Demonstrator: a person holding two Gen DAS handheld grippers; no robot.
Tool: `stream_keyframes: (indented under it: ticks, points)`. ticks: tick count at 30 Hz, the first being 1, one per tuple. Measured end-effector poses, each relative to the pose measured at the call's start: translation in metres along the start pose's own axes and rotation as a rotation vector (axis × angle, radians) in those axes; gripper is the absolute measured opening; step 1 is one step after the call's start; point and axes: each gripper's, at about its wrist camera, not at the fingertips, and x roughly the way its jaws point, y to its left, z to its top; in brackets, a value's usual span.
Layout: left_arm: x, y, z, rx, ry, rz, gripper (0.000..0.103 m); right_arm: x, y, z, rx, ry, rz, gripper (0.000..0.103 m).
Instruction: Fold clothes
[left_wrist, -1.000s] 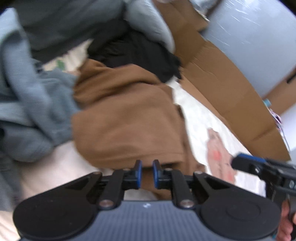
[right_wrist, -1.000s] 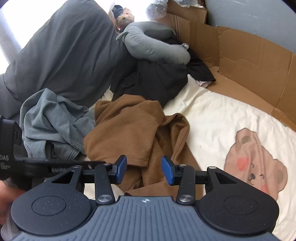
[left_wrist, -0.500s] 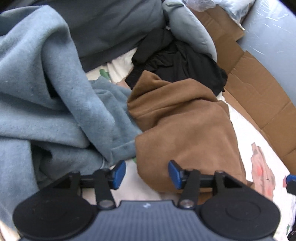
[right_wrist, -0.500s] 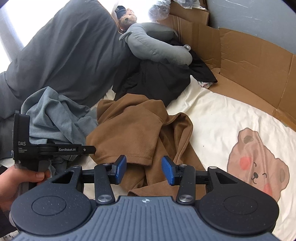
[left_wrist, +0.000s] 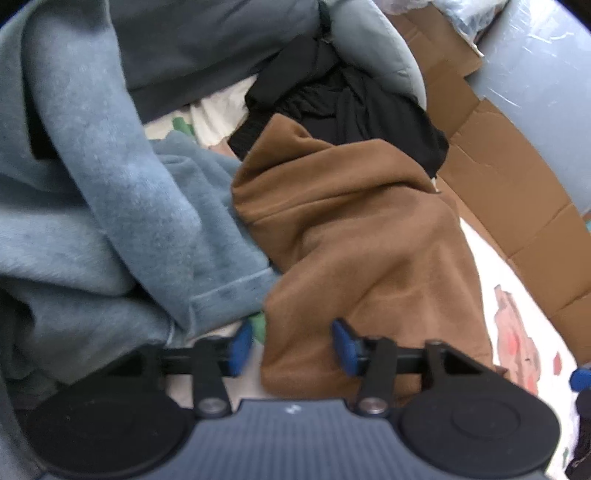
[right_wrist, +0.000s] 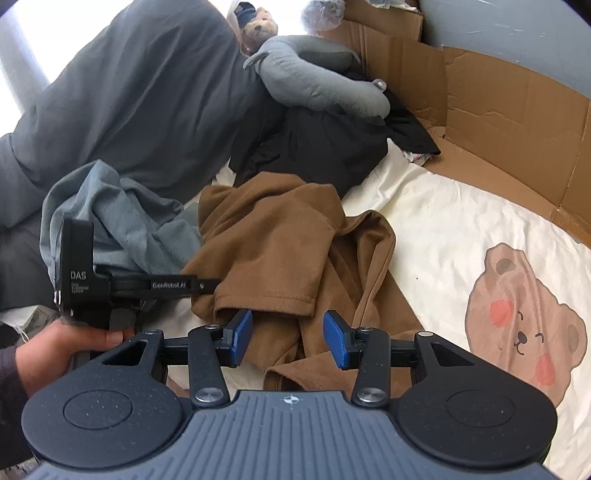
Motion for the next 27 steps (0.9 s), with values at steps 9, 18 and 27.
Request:
stream_keyframes:
  ticks: [9, 18, 27]
  points:
    - [-0.039, -0.022, 0.012, -0.018, -0.017, -0.115, 0.004, 0.012, 0.015, 0.008, -0.061, 0.004, 0.040, 0.050]
    - [-0.071, -0.065, 0.028, 0.051, -0.023, -0.257, 0.004, 0.017, 0.044, 0.017, -0.159, -0.022, 0.083, 0.058]
    - [-0.076, -0.092, 0.030, 0.070, 0.001, -0.338, 0.004, 0.010, 0.059, 0.029, -0.216, -0.088, 0.057, 0.067]
